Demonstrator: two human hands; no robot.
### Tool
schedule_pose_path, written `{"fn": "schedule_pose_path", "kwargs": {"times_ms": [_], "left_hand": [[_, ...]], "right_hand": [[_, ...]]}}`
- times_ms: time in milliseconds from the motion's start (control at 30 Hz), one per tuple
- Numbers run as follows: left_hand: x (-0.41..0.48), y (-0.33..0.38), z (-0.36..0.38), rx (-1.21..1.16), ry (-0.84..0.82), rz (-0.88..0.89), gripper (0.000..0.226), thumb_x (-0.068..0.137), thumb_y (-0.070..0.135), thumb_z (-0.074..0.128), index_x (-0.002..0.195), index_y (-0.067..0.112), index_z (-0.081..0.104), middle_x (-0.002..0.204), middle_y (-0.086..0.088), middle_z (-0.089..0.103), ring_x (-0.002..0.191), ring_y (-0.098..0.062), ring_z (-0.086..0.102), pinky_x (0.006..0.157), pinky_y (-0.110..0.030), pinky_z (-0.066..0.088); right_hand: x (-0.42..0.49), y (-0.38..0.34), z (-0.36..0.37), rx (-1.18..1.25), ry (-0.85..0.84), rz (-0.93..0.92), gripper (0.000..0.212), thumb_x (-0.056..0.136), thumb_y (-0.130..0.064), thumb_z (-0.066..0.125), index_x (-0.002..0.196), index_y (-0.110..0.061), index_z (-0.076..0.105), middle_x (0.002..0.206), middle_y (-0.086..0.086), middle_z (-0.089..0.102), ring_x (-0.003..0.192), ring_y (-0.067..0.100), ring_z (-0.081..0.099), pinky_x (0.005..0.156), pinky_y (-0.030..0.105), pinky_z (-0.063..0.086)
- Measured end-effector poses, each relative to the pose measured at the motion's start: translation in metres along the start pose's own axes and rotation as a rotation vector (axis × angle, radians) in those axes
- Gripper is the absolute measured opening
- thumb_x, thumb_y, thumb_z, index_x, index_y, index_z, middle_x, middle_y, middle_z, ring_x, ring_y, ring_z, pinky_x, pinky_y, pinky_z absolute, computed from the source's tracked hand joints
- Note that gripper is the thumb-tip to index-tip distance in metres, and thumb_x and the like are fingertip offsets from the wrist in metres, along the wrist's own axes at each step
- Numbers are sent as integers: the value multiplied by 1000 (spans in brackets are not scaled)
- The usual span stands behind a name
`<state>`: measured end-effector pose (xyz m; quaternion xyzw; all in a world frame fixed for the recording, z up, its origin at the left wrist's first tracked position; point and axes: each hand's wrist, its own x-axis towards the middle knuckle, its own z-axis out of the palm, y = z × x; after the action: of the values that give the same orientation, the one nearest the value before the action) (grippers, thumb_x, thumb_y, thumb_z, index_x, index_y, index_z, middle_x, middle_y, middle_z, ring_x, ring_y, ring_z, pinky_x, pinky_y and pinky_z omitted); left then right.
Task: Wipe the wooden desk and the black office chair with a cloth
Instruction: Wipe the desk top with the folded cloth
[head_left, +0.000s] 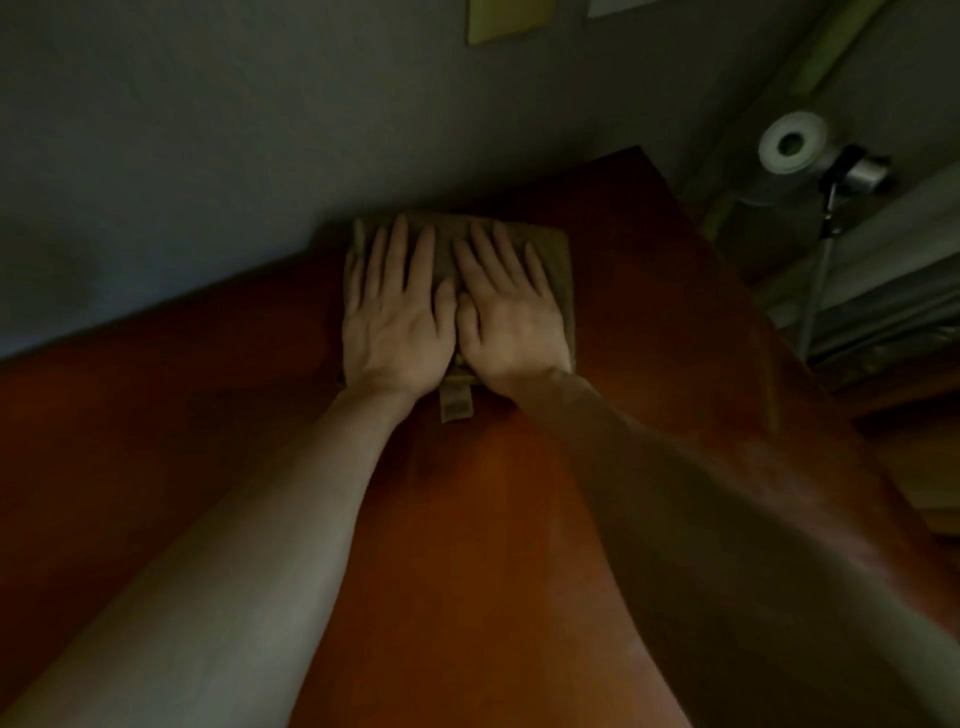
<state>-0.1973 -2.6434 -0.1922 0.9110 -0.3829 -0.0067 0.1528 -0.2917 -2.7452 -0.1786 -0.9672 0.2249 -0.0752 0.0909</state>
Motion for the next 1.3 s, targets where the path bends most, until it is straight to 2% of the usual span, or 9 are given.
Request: {"fn": "schedule_pose_path", "kwargs": {"times_ms": [233,433,633,833,1067,1300], "left_hand": [[-83,-13,-16,30,-23,37,66,105,44,12,164,16,23,171,-10,19,159,-24,13,128,-45,13],[-155,-32,-32,15,-57,107,63,107,43,16,164,17,23,172,-9,18,159,-23,11,128,-47,15],[-236,-40,-47,17,-94,176,61,109,42,19,164,17,24,171,-9,18,159,-23,12,129,-47,13],[-304,-23,-50,18,-160,290,64,108,47,13,164,16,24,171,-9,17,159,-24,11,129,-47,13],[-349,-8,-50,-2,-213,351,69,108,54,5,165,17,20,172,-8,12,160,-23,5,128,-50,15],[-335,-7,-40,25,-204,414,70,105,57,14,165,20,20,173,-7,11,160,-24,5,128,-50,16]], "right_hand": [[-83,-48,-1,35,8,38,58,108,-33,29,162,-12,26,170,9,20,159,22,7,129,43,3],[-152,-92,4,62,32,99,59,107,-33,31,162,-12,26,169,10,21,159,22,7,129,44,5],[-233,-135,4,124,54,205,60,105,-35,26,161,-13,31,169,8,23,159,21,8,129,45,8],[-320,-152,-2,134,102,337,55,107,-31,34,159,-13,36,167,7,27,158,20,12,129,45,13],[-376,-157,-6,105,122,392,56,105,-30,32,157,-12,39,166,7,29,157,22,17,127,47,18],[-372,-147,-9,88,56,409,59,103,-34,28,158,-15,37,167,6,27,158,21,16,128,45,17]]}}
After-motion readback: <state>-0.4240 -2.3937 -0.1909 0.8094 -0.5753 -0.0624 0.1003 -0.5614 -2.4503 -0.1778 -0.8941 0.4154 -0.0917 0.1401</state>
